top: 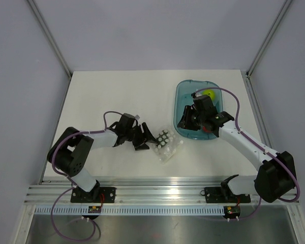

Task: Place the food in the zip-top bag and seal the zipper
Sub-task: Pick up the zipper food storage bag at the center of the board.

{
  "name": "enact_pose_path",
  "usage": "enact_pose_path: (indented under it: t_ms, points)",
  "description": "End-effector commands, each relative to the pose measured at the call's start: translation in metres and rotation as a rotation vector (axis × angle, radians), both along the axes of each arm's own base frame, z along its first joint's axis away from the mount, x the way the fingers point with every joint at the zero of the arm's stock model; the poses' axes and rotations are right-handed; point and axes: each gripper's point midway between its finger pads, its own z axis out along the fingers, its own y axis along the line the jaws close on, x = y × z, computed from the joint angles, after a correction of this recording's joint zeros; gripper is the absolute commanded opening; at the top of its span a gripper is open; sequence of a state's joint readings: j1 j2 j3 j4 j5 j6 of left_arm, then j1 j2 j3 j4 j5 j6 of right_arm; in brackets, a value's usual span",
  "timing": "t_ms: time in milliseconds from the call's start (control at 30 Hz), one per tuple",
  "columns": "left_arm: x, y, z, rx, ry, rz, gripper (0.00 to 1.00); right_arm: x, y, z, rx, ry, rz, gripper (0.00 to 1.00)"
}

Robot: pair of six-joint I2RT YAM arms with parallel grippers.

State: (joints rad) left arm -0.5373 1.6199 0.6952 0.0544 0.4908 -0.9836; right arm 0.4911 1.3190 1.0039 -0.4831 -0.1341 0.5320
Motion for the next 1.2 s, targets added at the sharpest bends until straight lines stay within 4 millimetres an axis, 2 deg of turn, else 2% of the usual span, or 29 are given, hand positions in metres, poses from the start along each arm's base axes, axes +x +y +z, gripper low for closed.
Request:
enact_pose_path:
  t_ms: [0, 33, 100, 233, 367, 400, 467, 500, 600, 633, 700, 767, 833, 867, 933, 967, 1067, 1133, 1167]
  points:
    - [0.017, -0.004, 0.006, -0.032, -0.086, 0.043, 0.68, 0.005, 0.009, 0.023, 0.046, -0.052, 0.022, 0.39]
    - [0.014, -0.001, 0.002, -0.021, -0.075, 0.050, 0.74, 0.005, 0.009, 0.023, 0.044, -0.052, 0.022, 0.39]
    - [0.012, 0.003, 0.000, -0.015, -0.082, 0.062, 0.78, 0.005, 0.009, 0.024, 0.038, -0.054, 0.023, 0.40]
    - [0.014, 0.003, -0.002, -0.018, -0.097, 0.067, 0.78, 0.007, 0.013, 0.025, 0.057, -0.052, 0.034, 0.40]
    - [0.027, -0.005, -0.002, -0.039, -0.129, 0.061, 0.58, 0.007, 0.017, 0.024, 0.071, -0.040, 0.036, 0.41]
    - [0.030, -0.006, -0.004, -0.040, -0.132, 0.063, 0.48, 0.007, 0.016, 0.024, 0.072, -0.038, 0.033, 0.40]
    - [0.031, -0.005, -0.004, -0.043, -0.135, 0.068, 0.41, 0.007, 0.015, 0.025, 0.066, -0.042, 0.030, 0.41]
    - [0.031, -0.003, -0.003, -0.041, -0.142, 0.074, 0.38, 0.006, 0.014, 0.026, 0.060, -0.042, 0.031, 0.41]
    - [0.038, 0.007, 0.002, -0.029, -0.162, 0.108, 0.23, 0.006, 0.013, 0.025, 0.049, -0.045, 0.039, 0.42]
    - [0.041, 0.011, 0.007, -0.027, -0.178, 0.114, 0.09, 0.004, 0.014, 0.024, 0.050, -0.037, 0.050, 0.42]
    - [0.052, 0.029, 0.008, 0.001, -0.168, 0.155, 0.00, 0.003, 0.015, 0.018, 0.045, -0.022, 0.065, 0.42]
    - [0.063, 0.035, 0.020, -0.010, -0.207, 0.138, 0.00, 0.000, 0.017, 0.012, 0.044, -0.011, 0.078, 0.47]
    - [0.071, 0.050, 0.019, 0.011, -0.211, 0.111, 0.00, -0.005, 0.027, 0.008, 0.044, -0.012, 0.109, 0.51]
    - [0.087, 0.051, 0.034, 0.003, -0.243, 0.100, 0.00, -0.006, 0.033, 0.007, 0.044, -0.015, 0.122, 0.51]
    - [0.087, 0.057, 0.028, 0.043, -0.216, 0.042, 0.00, -0.014, 0.049, 0.007, 0.042, -0.018, 0.155, 0.51]
    - [0.094, 0.059, 0.034, 0.050, -0.212, 0.039, 0.00, -0.013, 0.055, 0.006, 0.046, -0.015, 0.156, 0.51]
    - [0.100, 0.057, 0.034, 0.035, -0.203, 0.023, 0.01, -0.012, 0.069, -0.002, 0.080, 0.009, 0.146, 0.52]
    - [0.104, 0.059, 0.032, 0.054, -0.203, 0.026, 0.19, -0.008, 0.072, -0.007, 0.102, 0.019, 0.117, 0.52]
    - [0.105, 0.061, 0.033, 0.070, -0.190, 0.026, 0.46, -0.004, 0.077, -0.007, 0.136, 0.013, 0.092, 0.52]
